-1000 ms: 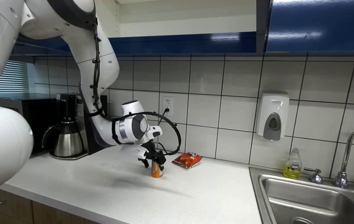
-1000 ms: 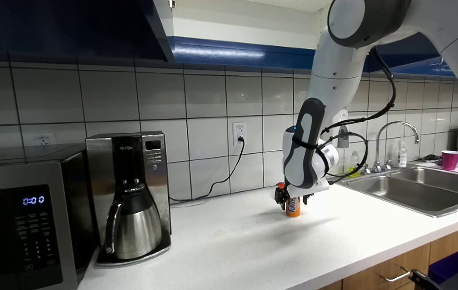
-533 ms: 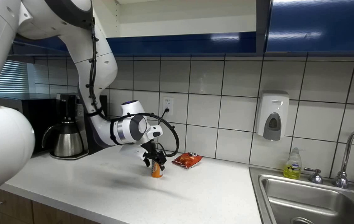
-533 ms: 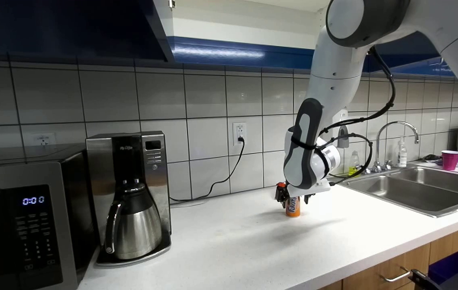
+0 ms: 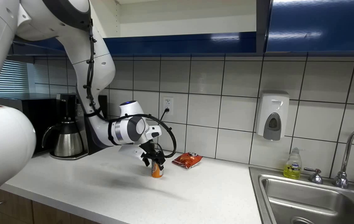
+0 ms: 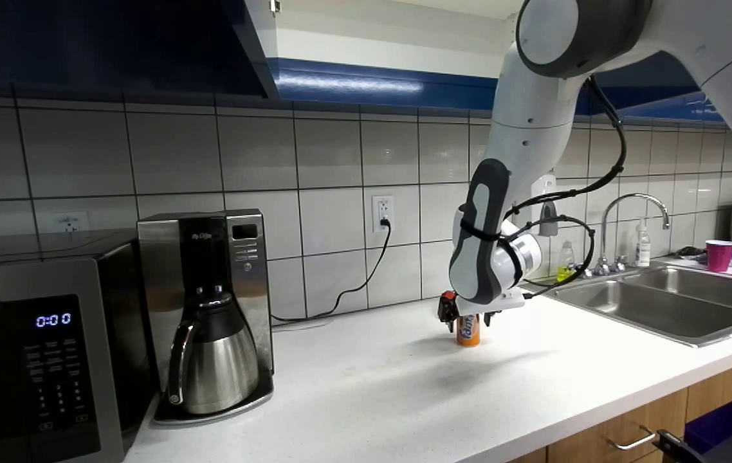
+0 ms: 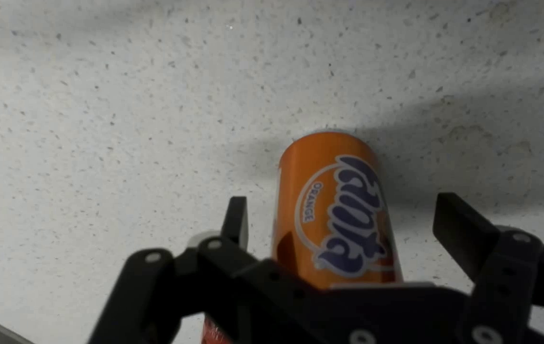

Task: Put the orange can in the open upper cabinet.

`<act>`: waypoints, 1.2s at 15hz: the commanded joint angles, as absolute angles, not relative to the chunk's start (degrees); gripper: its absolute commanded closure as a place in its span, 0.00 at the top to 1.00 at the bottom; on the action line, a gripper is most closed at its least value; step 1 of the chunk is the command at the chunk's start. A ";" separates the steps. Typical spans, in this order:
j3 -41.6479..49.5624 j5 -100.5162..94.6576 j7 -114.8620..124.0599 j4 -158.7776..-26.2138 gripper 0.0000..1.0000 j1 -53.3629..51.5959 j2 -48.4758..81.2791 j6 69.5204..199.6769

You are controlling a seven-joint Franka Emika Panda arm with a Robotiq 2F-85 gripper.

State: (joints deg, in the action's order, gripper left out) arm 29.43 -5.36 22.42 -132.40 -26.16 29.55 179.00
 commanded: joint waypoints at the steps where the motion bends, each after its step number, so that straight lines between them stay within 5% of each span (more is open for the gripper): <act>1: 30.81 -3.22 21.22 -131.95 1.00 -27.69 30.66 180.19; 12: 31.30 -0.58 20.97 -130.64 1.00 -27.87 31.86 180.43; 14: 31.32 -0.43 20.90 -130.41 0.74 -27.84 32.03 180.44; 18: 31.20 -0.20 20.86 -130.14 0.42 -27.77 32.21 180.68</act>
